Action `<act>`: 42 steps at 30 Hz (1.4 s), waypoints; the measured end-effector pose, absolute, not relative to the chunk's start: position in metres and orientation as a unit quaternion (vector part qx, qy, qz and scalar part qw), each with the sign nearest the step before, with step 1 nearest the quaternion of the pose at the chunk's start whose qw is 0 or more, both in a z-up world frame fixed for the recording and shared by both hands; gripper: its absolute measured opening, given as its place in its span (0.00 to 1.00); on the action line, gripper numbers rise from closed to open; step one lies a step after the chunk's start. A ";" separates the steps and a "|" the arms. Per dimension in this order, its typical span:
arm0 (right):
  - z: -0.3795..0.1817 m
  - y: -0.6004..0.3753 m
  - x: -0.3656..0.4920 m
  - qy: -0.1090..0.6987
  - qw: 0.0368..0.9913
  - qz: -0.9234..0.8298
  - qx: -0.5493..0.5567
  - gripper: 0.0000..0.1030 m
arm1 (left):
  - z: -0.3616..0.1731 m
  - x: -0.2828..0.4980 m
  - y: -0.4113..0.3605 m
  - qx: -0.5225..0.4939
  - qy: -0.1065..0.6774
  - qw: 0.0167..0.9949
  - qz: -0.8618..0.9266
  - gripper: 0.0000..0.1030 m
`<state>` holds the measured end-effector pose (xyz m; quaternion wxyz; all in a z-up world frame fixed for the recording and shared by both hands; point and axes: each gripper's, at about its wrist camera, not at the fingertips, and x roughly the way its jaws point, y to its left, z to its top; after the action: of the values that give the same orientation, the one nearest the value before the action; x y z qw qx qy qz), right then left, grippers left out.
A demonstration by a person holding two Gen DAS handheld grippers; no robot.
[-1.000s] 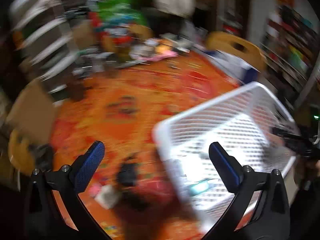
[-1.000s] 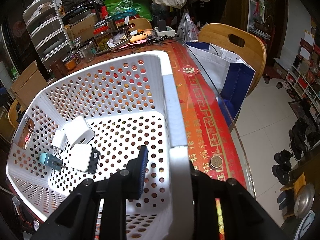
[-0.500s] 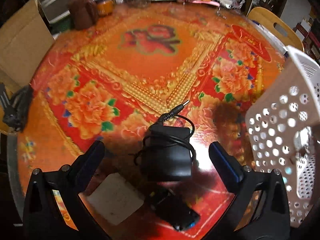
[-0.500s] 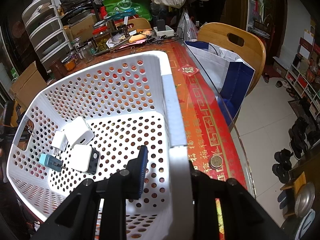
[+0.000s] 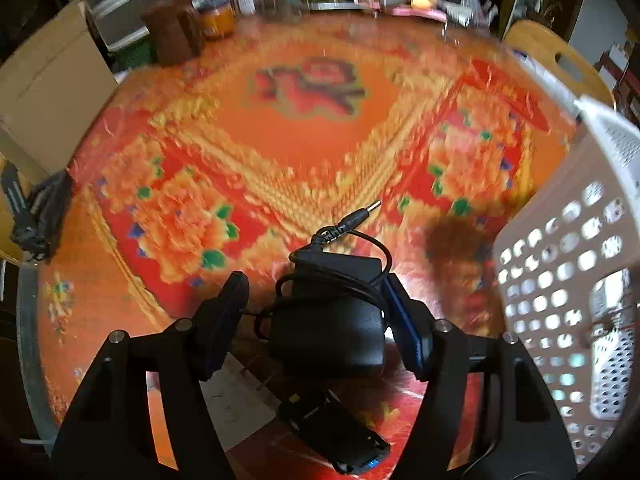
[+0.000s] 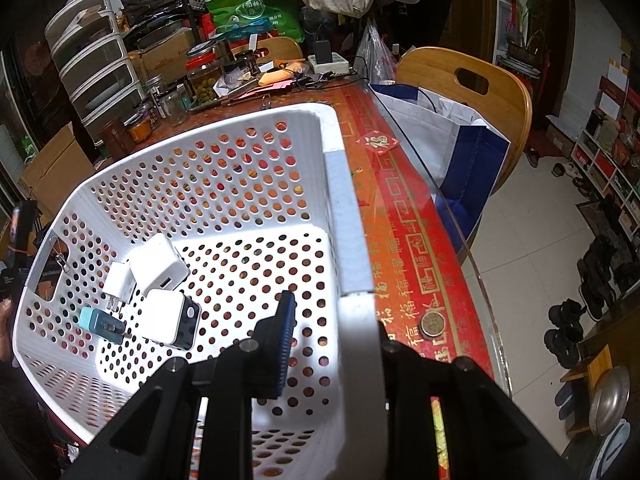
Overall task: Organize rigid objects
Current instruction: 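Grasp the black adapter with cable using the left tool, then carry the black adapter into the basket and open the left tool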
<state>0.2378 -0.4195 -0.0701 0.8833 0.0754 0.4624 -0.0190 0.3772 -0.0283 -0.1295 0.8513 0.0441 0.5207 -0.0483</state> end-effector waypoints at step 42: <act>-0.068 -0.416 0.238 0.460 0.885 -0.016 0.072 0.24 | 0.035 0.313 -0.126 0.152 0.346 0.925 -0.039 0.64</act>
<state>0.2377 -0.4160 -0.0681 0.8849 0.0721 0.4599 -0.0158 0.3128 -0.1257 0.0353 0.9251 0.1518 0.3458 -0.0386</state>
